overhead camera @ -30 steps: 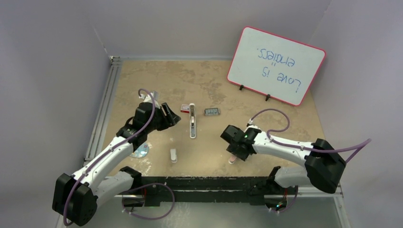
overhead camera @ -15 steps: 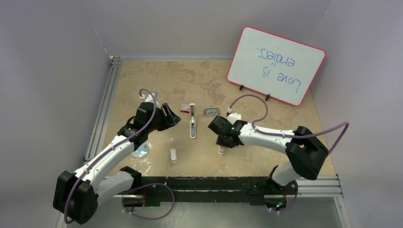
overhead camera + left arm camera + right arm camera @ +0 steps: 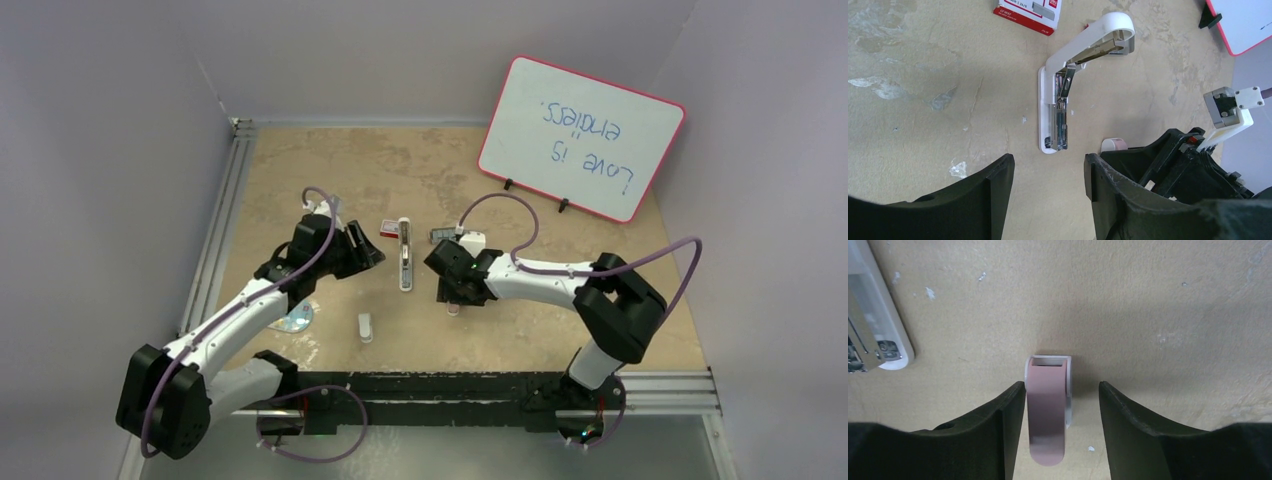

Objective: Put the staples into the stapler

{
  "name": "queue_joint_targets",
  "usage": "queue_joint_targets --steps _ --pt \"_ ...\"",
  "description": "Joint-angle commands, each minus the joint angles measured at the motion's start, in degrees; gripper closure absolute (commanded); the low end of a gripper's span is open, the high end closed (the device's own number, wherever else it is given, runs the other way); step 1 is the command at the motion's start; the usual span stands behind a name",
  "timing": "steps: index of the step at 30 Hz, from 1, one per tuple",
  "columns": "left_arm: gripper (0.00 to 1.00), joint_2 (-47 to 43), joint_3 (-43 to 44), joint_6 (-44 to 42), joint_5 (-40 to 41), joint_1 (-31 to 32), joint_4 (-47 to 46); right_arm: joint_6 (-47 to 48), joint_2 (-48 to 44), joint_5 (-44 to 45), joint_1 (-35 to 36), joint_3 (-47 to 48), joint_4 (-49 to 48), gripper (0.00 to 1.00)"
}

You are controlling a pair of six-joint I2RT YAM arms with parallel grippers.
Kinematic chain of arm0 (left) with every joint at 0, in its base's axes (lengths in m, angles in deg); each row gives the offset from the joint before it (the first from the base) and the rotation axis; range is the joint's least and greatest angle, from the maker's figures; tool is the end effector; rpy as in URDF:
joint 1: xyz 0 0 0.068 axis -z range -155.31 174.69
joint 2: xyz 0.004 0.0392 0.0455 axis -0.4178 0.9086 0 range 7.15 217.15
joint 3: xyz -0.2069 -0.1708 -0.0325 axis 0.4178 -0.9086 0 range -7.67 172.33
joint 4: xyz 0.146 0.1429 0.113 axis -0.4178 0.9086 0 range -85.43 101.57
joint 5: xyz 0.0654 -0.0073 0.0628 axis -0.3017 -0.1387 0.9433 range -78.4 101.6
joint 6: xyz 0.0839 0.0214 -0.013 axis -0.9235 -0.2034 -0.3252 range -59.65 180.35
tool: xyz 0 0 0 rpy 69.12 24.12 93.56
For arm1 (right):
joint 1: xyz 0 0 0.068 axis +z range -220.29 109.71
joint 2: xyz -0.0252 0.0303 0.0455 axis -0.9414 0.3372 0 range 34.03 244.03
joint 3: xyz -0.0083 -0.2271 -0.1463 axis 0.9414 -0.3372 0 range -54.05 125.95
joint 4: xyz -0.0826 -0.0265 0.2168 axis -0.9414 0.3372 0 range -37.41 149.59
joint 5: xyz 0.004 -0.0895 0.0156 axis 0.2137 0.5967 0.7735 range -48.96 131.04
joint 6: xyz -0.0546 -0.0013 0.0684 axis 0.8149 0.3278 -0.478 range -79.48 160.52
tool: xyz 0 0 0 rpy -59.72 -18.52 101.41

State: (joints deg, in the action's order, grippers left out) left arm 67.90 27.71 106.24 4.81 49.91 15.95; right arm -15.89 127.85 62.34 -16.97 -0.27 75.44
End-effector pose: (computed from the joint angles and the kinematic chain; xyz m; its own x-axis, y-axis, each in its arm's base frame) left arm 0.2071 -0.1076 0.2133 -0.7420 -0.4387 -0.5069 -0.0347 0.7803 -0.6245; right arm 0.2061 0.2296 0.1518 -0.8343 0.1792 -0.5214 0.0842 0.9760 0.2006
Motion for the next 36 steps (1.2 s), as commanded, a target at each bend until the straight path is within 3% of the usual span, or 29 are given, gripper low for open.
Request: queue_joint_targets --steps 1,7,17,31,36 --pt "0.47 0.36 1.27 0.17 -1.43 0.19 -3.09 -0.1 -1.54 -0.56 1.62 2.27 4.67 0.41" --pt "0.45 1.56 1.37 -0.42 -3.38 0.19 -4.36 -0.8 -3.69 -3.41 3.26 2.52 7.83 0.41" --pt "0.34 5.43 2.69 0.0 -7.63 0.19 -5.14 -1.42 -3.49 -1.54 3.24 4.16 9.31 0.58" --pt "0.37 8.12 0.76 -0.73 -15.63 0.19 -9.62 -3.26 -3.32 -1.0 3.27 4.87 9.05 0.74" --pt "0.36 9.62 0.87 1.11 -21.4 0.25 -8.64 -2.34 -6.37 -6.84 1.83 3.5 3.09 0.76"
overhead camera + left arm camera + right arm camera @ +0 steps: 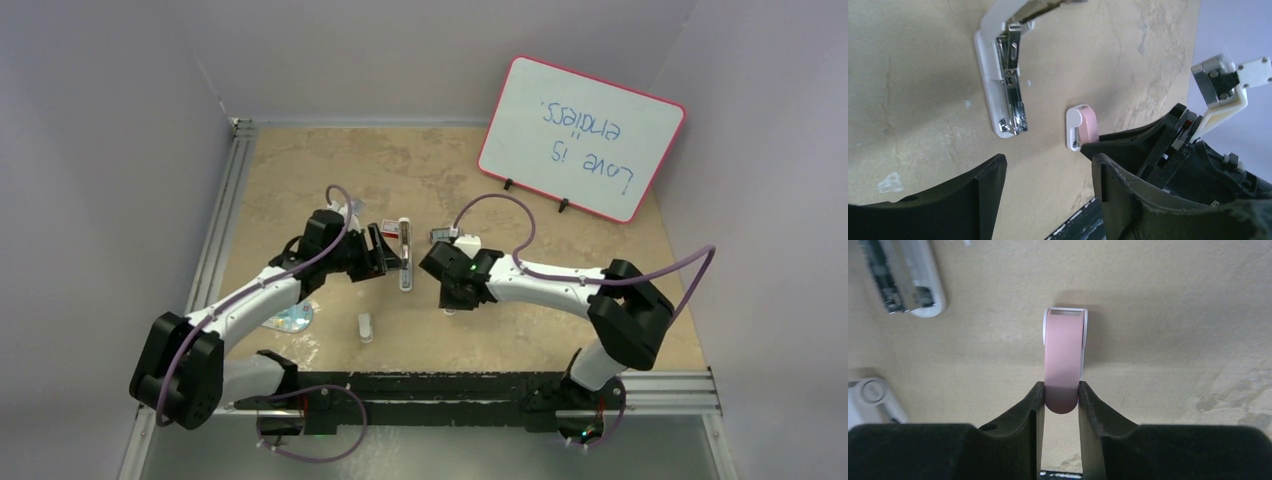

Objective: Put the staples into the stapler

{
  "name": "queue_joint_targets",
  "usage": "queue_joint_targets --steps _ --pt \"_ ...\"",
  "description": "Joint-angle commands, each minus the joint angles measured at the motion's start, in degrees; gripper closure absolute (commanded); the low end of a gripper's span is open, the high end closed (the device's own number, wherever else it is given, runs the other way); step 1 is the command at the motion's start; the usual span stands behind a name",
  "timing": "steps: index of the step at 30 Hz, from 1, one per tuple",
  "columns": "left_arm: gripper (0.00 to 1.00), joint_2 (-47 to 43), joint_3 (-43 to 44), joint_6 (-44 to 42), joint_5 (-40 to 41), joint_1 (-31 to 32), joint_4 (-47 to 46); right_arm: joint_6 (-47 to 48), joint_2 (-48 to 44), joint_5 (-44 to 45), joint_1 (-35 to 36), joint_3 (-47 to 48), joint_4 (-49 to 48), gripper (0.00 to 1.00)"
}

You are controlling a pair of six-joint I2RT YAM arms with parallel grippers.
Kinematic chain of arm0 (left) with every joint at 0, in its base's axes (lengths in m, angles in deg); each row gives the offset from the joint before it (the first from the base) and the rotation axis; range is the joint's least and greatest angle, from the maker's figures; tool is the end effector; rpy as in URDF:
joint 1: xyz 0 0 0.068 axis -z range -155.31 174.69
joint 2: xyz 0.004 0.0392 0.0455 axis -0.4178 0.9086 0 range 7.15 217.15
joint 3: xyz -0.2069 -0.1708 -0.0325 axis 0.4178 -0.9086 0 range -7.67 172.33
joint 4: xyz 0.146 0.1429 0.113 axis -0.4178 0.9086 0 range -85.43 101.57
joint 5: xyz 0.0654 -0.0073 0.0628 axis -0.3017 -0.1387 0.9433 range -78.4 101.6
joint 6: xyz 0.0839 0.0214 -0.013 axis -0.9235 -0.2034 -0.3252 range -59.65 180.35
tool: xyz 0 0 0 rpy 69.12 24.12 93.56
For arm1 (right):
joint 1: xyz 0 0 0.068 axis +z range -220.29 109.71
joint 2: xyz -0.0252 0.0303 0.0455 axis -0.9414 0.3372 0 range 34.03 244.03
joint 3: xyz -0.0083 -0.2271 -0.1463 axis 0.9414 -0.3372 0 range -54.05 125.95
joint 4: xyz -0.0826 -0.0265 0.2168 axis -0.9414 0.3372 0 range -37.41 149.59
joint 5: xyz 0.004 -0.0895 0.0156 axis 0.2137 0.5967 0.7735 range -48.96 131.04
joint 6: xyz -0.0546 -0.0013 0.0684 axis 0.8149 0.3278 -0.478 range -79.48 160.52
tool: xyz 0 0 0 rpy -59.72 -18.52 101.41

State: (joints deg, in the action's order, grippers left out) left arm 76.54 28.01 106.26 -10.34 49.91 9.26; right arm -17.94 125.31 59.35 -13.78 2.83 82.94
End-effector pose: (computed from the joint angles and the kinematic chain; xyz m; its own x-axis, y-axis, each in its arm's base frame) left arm 0.2179 -0.1346 0.1981 -0.8651 -0.3291 -0.3786 0.0556 0.6872 -0.7243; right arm 0.1859 0.2369 0.1693 -0.8729 0.1471 -0.4653 0.0498 0.9754 0.2148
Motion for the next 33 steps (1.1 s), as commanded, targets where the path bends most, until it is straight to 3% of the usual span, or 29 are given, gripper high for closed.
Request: queue_joint_targets --steps 1,8,14,18,29,33 --pt "0.36 1.17 0.29 1.8 -8.05 0.27 -2.05 -0.01 -4.99 -6.87 -2.61 -0.75 -6.93 0.76" --pt "0.32 2.09 -2.97 3.56 -14.84 1.07 -7.2 0.8 -7.99 -21.43 -9.44 -7.2 -21.15 0.76" --pt "0.54 5.51 -3.8 7.96 -17.63 2.94 -11.87 -0.59 -8.13 -25.05 -10.18 -8.6 -24.48 0.77" --pt "0.64 7.82 -3.93 9.87 -16.52 4.84 -13.94 -2.22 -9.86 -26.28 -10.88 -9.32 -26.49 0.78" --pt "0.78 9.48 -4.74 11.98 -11.0 7.84 -18.27 -2.31 -10.9 -28.77 -11.61 -9.87 -27.54 0.79" --pt "0.77 8.58 -4.54 10.53 -8.67 7.86 -16.28 -2.3 -11.04 -28.61 -11.94 -9.93 -27.54 0.8"
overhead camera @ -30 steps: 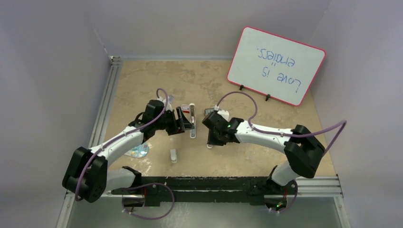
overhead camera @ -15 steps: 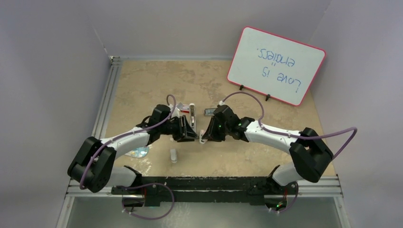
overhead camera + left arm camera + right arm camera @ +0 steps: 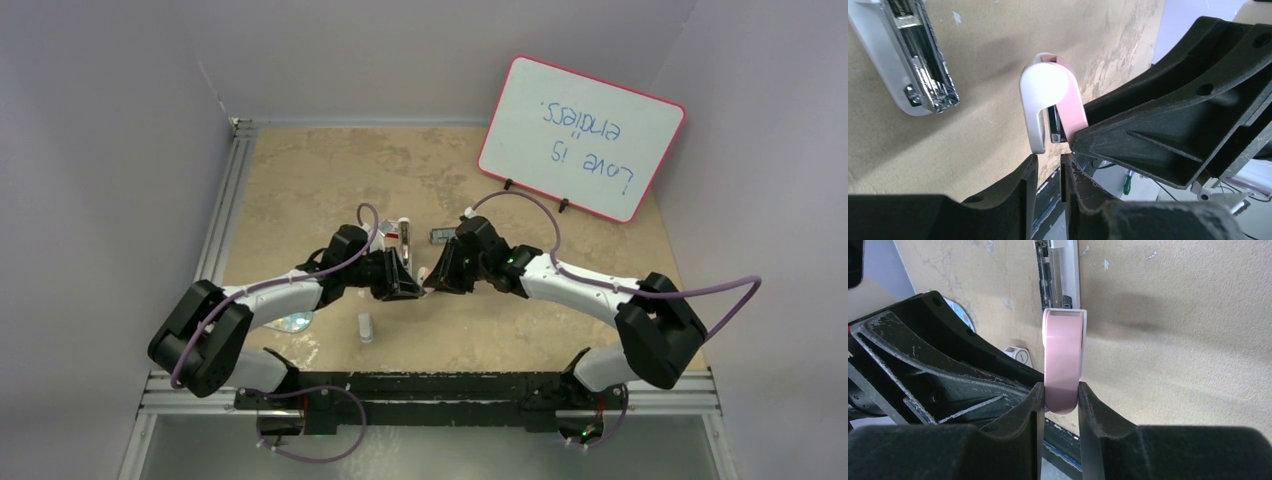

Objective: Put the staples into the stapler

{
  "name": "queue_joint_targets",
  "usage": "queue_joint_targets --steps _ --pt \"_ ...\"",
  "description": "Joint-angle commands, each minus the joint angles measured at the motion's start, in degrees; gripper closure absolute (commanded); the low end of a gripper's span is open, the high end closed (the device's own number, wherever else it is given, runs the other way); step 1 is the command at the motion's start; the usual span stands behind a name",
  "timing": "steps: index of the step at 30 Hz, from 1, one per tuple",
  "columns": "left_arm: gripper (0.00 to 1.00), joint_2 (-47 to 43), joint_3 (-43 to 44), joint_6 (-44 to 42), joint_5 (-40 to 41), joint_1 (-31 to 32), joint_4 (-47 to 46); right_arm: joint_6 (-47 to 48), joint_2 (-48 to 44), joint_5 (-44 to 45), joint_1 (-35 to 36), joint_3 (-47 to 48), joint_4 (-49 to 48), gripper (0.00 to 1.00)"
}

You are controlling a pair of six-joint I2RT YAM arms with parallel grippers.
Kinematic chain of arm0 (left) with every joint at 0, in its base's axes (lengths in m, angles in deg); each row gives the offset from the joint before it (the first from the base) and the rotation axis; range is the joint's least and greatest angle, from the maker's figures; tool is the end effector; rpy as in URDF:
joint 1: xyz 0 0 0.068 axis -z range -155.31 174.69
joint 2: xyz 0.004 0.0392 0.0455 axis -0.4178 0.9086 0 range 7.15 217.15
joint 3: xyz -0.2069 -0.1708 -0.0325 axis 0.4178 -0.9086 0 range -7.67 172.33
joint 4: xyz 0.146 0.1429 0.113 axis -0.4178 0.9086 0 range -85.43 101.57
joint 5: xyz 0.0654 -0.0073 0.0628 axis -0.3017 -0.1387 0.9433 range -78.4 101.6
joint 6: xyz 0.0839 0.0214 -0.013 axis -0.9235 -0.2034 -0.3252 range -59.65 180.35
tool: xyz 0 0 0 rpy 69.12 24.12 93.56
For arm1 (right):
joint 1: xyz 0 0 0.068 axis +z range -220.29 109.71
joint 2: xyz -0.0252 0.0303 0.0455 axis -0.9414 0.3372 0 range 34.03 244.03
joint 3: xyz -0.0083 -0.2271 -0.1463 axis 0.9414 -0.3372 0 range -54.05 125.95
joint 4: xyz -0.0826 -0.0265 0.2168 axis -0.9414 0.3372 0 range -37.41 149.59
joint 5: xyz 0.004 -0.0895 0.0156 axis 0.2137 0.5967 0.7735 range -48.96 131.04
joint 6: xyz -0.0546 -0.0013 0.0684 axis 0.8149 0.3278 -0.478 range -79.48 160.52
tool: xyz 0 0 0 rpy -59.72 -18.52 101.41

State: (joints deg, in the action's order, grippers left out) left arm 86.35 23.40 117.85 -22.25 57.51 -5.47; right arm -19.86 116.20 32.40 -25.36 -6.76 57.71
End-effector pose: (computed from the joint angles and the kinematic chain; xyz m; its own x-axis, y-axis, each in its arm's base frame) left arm 0.2020 -0.1816 0.1649 -0.9689 -0.2087 -0.1331 0.0025 0.5294 -0.8484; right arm 0.2115 0.2276 0.2019 -0.9028 0.3134 -0.2947 0.0102 0.7005 0.7136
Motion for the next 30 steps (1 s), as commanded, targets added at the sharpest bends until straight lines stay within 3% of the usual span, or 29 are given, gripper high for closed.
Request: queue_joint_targets --steps 1,9,16,21,30 --pt "0.76 -1.5 0.21 -1.53 3.85 0.25 -0.89 -0.33 -1.93 -1.71 -0.36 -0.29 -2.45 0.8" --pt "0.71 -0.09 0.85 -1.87 4.11 0.24 -2.33 0.04 -1.79 -2.37 -0.48 -0.08 -2.54 0.8" --pt "0.82 2.32 1.76 -1.77 1.44 0.26 -4.9 0.32 -1.86 -3.58 -0.5 0.31 -2.95 0.8" --pt "0.99 2.39 1.16 -3.59 3.59 0.42 -3.43 0.42 -2.07 -3.48 -0.59 0.57 -2.84 0.81" --pt "1.0 1.26 1.69 -10.06 9.37 0.48 2.85 1.09 -5.11 -2.68 -3.59 1.49 1.02 0.8"
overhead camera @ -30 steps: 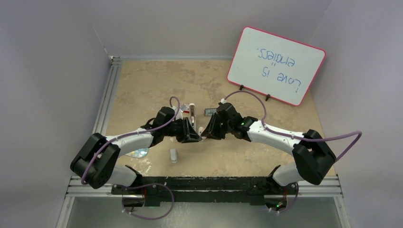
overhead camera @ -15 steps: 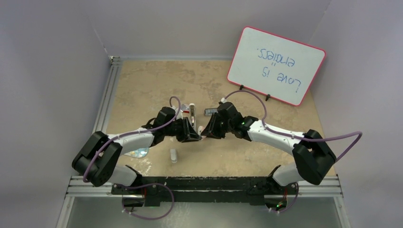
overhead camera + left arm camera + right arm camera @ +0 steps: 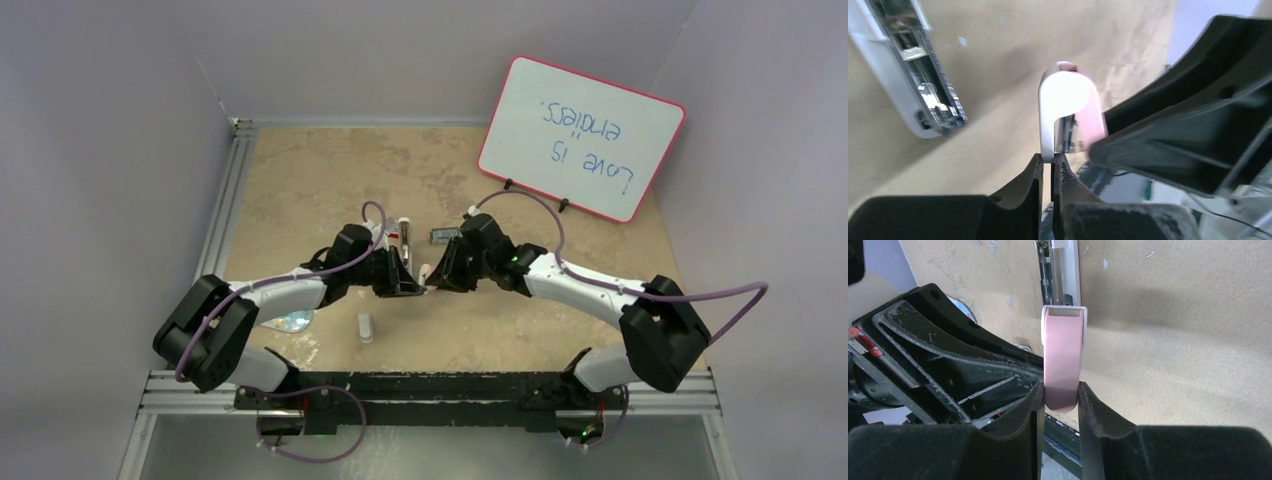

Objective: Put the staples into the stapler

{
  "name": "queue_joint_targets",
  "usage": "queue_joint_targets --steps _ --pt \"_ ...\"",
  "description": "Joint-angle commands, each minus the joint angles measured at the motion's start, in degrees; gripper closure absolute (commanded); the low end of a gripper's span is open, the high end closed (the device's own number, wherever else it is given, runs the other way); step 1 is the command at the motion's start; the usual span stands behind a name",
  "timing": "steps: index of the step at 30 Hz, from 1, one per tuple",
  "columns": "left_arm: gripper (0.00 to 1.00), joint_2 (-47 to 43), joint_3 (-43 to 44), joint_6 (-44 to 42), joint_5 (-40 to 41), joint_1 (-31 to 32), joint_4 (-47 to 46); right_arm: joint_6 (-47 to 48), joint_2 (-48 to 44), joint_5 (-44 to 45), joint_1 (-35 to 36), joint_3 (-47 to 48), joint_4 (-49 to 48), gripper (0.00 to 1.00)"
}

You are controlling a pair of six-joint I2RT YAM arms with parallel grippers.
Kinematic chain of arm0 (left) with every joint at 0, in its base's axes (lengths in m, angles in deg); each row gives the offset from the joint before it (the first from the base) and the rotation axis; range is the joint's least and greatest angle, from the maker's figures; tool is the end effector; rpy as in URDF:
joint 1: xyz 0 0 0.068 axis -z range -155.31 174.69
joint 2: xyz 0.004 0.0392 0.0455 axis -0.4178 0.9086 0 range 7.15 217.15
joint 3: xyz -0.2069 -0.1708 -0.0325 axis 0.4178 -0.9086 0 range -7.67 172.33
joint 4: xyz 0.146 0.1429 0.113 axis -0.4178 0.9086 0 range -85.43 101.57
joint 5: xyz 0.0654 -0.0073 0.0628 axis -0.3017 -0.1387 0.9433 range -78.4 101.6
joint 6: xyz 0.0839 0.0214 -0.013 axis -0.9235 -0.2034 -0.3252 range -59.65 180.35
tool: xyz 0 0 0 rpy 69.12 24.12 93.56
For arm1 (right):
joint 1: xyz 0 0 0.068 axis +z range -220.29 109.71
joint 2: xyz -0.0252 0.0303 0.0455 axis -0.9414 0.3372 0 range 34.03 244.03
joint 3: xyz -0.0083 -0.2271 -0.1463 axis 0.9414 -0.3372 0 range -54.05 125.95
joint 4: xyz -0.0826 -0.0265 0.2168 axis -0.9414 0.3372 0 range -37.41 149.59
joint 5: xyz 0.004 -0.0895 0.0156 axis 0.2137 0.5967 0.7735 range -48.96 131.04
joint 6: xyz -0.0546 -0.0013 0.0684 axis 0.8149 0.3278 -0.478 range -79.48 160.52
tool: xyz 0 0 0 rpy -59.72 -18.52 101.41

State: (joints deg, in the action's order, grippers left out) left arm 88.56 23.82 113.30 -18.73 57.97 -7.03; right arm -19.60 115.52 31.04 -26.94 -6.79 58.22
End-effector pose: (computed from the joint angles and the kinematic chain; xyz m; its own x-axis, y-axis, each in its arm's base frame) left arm 0.2092 -0.1841 0.1588 -0.9546 -0.1975 -0.2229 0.0711 0.5754 -0.8148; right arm 0.2149 0.2215 0.2043 -0.9024 0.3223 -0.2859 0.0190 0.6927 0.7209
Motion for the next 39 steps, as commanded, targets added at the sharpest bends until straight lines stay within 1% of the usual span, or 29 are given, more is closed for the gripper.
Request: queue_joint_targets --steps 1,6,10,12,16,18,23,27,30,33,34,36,39 --pt "1.0 -1.18 1.3 -5.95 6.48 0.04 4.95 1.26 -4.56 -1.38 -2.62 1.58 1.07 0.81" --pt "1.0 -1.77 1.22 -8.2 7.88 0.04 6.32 4.37 -4.45 -2.48 -4.81 2.16 2.84 0.8" --pt "1.0 -1.7 1.01 -9.65 3.93 0.03 3.91 6.0 -3.43 -2.06 -5.48 2.83 3.24 0.79" --pt "1.0 -1.45 1.5 -11.23 1.51 0.1 3.04 7.17 -2.75 -0.24 -5.8 3.59 3.74 0.77" --pt "1.0 -1.47 1.69 -14.63 -3.2 0.31 1.04 11.48 -1.06 6.92 -7.19 5.6 4.67 0.72" --pt "1.0 -1.29 2.03 -15.8 -4.99 0.71 0.43 12.7 -0.03 8.15 -8.27 6.06 3.68 0.7" --pt "1.0 0.74 2.48 -15.38 -6.74 2.77 -2.06 13.36 3.83 5.6 -8.81 6.79 0.91 0.7" --pt "1.0 1.76 3.33 -13.19 -3.88 3.55 -1.88 15.7 4.94 2.95 -8.81 6.34 -0.96 0.68" --pt "1.0 1.82 4.2 -10.05 -1.94 3.69 -0.99 15.76 4.19 1.05 -8.77 4.1 -3.22 0.64" --pt "1.0 2.0 4.83 -7.78 0.25 3.66 -0.34 14.71 2.25 -0.12 -8.8 0.44 -5.09 0.57" --pt "1.0 2.24 5.01 -7.02 0.94 3.64 -0.09 14.18 1.69 -0.3 -8.8 -0.12 -5.33 0.53" --pt "1.0 3.0 5.36 -5.97 1.74 3.64 0.2 12.85 0.71 -0.97 -8.73 -1.66 -7.8 0.4" --pt "1.0 4.04 5.7 -4.52 1.72 3.67 -0.34 10.53 -0.1 -2.39 -8.64 -3.66 -11.36 0.26"
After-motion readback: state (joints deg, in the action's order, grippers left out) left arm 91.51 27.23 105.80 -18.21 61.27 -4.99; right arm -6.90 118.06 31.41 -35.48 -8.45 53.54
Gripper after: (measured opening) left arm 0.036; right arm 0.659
